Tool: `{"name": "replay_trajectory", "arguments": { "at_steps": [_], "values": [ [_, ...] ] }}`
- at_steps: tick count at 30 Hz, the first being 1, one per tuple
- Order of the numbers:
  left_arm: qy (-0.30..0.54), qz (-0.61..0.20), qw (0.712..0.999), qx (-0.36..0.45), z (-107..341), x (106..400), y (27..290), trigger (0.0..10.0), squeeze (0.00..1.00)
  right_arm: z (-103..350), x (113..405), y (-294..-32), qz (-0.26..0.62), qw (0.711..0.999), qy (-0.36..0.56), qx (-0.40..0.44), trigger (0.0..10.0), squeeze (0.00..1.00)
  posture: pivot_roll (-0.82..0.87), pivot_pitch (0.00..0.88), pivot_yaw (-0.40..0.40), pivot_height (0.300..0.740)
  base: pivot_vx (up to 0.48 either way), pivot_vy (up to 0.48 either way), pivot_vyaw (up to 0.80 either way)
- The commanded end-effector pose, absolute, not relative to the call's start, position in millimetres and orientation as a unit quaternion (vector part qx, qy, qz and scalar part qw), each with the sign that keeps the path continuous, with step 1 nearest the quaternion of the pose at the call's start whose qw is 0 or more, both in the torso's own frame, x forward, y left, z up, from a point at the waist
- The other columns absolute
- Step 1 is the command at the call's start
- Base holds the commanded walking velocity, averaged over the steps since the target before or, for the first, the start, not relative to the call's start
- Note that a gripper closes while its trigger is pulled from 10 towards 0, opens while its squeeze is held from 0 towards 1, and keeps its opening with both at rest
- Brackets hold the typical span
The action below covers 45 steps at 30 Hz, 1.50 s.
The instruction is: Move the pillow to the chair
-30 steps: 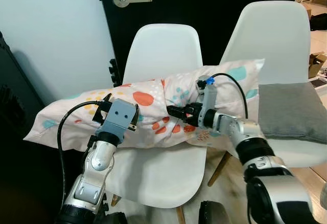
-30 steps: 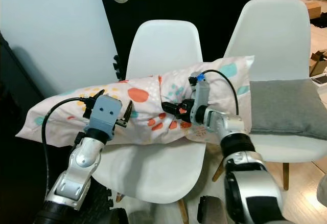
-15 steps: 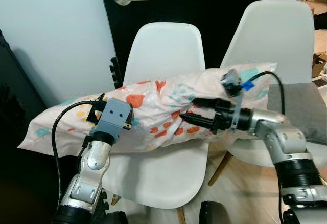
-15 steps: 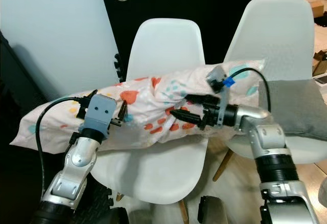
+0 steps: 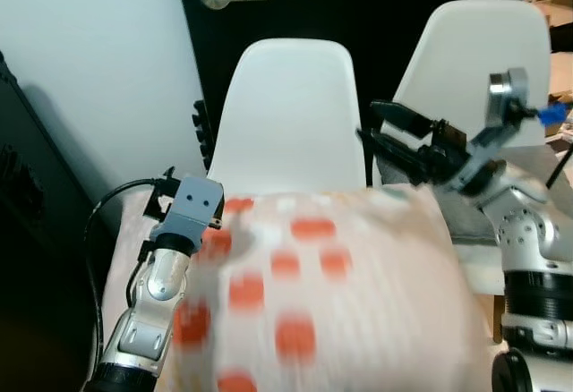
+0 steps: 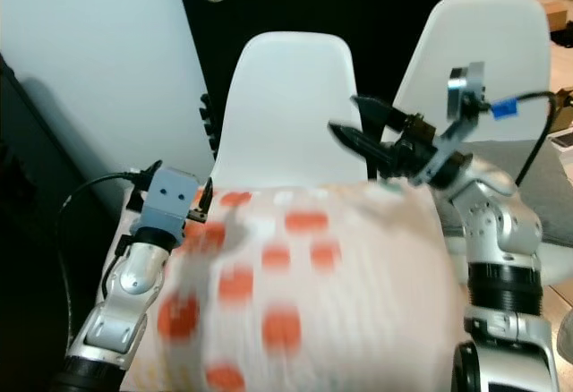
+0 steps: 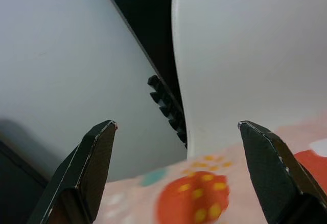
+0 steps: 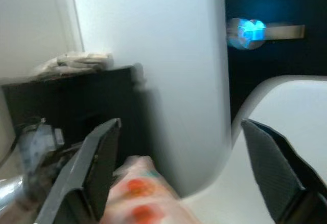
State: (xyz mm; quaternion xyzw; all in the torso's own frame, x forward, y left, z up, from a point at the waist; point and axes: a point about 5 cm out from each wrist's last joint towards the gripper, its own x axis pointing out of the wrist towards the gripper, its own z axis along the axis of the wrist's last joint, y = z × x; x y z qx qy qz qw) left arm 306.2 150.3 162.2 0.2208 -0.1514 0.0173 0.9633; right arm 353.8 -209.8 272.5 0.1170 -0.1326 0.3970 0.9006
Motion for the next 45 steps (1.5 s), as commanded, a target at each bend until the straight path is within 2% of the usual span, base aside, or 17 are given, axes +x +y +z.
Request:
{"name": "replay_trajectory", "arguments": {
  "at_steps": [1, 4, 7, 8, 12, 15, 16, 17, 18, 20, 21, 22, 23, 27, 32, 38, 45],
  "values": [
    [-0.14, 0.02, 0.963, 0.23, 158, 305, 154, 10.0, 0.0, 256, 363, -211, 0.357, 0.918, -0.098, 0.141, 10.0, 0.0, 0.0, 0.067, 0.026, 0.555, 0.0, 0.0, 0.0],
    [-0.138, 0.021, 0.963, 0.229, 158, 307, 153, 10.0, 0.0, 230, 372, -199, 0.313, 0.932, -0.056, 0.175, 10.0, 0.0, 0.0, 0.063, 0.029, 0.57, 0.0, 0.0, 0.0],
    [-0.139, 0.021, 0.964, 0.228, 160, 308, 152, 10.0, 0.0, 217, 372, -187, 0.316, 0.93, -0.03, 0.185, 10.0, 0.0, 0.0, 0.063, 0.029, 0.58, 0.0, 0.0, 0.0],
    [-0.14, 0.019, 0.964, 0.226, 160, 308, 151, 10.0, 0.0, 205, 371, -177, 0.318, 0.934, 0.0, 0.162, 10.0, 0.0, 0.0, 0.062, 0.031, 0.59, 0.0, 0.0, 0.0],
    [-0.137, 0.009, 0.966, 0.219, 159, 309, 148, 10.0, 0.0, 196, 371, -173, 0.316, 0.939, 0.024, 0.137, 10.0, 0.0, 0.0, 0.059, 0.031, 0.605, 0.0, 0.0, 0.0],
    [-0.126, -0.058, 0.969, 0.205, 152, 307, 133, 10.0, 0.0, 183, 375, -172, 0.299, 0.946, 0.063, 0.108, 10.0, 0.0, -0.01, 0.058, 0.03, 0.62, 0.0, 0.0, 0.0],
    [-0.126, -0.058, 0.969, 0.205, 152, 307, 133, 10.0, 0.0, 183, 375, -172, 0.299, 0.946, 0.063, 0.108, 10.0, 0.0, -0.01, 0.058, 0.03, 0.62, 0.0, 0.0, 0.0],
    [-0.113, -0.103, 0.964, 0.216, 146, 306, 124, 10.0, 0.0, 180, 378, -174, 0.283, 0.952, 0.073, 0.093, 10.0, 0.0, -0.01, 0.058, 0.03, 0.624, 0.0, 0.0, 0.0],
    [-0.113, -0.103, 0.964, 0.216, 146, 306, 124, 10.0, 0.0, 180, 378, -174, 0.283, 0.952, 0.073, 0.093, 10.0, 0.0, -0.01, 0.058, 0.03, 0.624, 0.0, 0.0, 0.0],
    [-0.069, -0.199, 0.935, 0.286, 126, 301, 112, 10.0, 0.0, 176, 382, -180, 0.244, 0.963, 0.081, 0.08, 10.0, 0.0, -0.01, 0.06, 0.029, 0.624, 0.0, 0.0, 0.0],
    [-0.069, -0.199, 0.935, 0.286, 126, 301, 112, 10.0, 0.0, 176, 382, -180, 0.244, 0.963, 0.081, 0.08, 10.0, 0.0, -0.01, 0.06, 0.029, 0.624, 0.0, 0.0, 0.0],
    [-0.022, -0.262, 0.892, 0.368, 105, 294, 113, 10.0, 0.0, 173, 383, -185, 0.217, 0.969, 0.092, 0.072, 10.0, 0.0, -0.01, 0.063, 0.031, 0.624, 0.0, 0.0, 0.0],
    [0.025, -0.266, 0.888, 0.374, 93, 294, 122, 10.0, 0.0, 172, 383, -186, 0.211, 0.971, 0.093, 0.069, 10.0, 0.0, -0.01, 0.068, 0.035, 0.624, 0.0, 0.0, 0.0],
    [0.084, -0.264, 0.88, 0.387, 77, 293, 137, 10.0, 0.0, 171, 383, -186, 0.207, 0.971, 0.098, 0.065, 10.0, 0.0, -0.01, 0.072, 0.034, 0.624, 0.0, 0.0, 0.0],
    [0.155, -0.294, 0.844, 0.421, 52, 285, 154, 10.0, 0.0, 167, 384, -186, 0.195, 0.972, 0.105, 0.075, 10.0, 0.0, -0.02, 0.084, 0.038, 0.599, 0.0, 0.0, 0.0],
    [0.152, -0.316, 0.85, 0.394, 56, 284, 148, 10.0, 0.0, 167, 385, -189, 0.186, 0.973, 0.109, 0.081, 10.0, 0.0, -0.03, 0.089, 0.038, 0.579, 0.0, 0.0, 0.0],
    [0.105, -0.365, 0.854, 0.355, 74, 284, 128, 10.0, 0.0, 163, 386, -186, 0.179, 0.973, 0.117, 0.082, 10.0, 0.0, -0.03, 0.092, 0.04, 0.549, 0.0, 0.0, 0.0]
  ]
}}
